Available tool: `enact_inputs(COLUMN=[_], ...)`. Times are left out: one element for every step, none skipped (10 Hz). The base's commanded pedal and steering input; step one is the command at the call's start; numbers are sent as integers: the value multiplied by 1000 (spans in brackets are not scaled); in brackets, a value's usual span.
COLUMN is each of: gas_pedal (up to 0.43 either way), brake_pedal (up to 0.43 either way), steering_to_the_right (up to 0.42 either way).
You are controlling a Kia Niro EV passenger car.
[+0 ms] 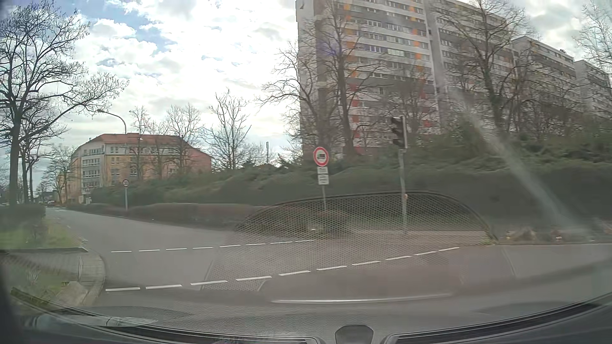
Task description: Follow the waypoints while adhering to traffic rules and regulations
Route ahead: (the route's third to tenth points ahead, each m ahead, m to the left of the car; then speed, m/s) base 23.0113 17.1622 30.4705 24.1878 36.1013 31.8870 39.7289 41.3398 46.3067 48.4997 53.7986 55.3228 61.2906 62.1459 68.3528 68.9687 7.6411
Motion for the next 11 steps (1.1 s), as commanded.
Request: enact_inputs(gas_pedal=[150,157,157,157,157,157,157,157,157,157,157], brake_pedal=[0,0,0,0,0,0,0,0,0,0,0], steering_to_the_right=[-289,-287,-286,-285,-282,-277,-270,-260,-249,-241,-231])
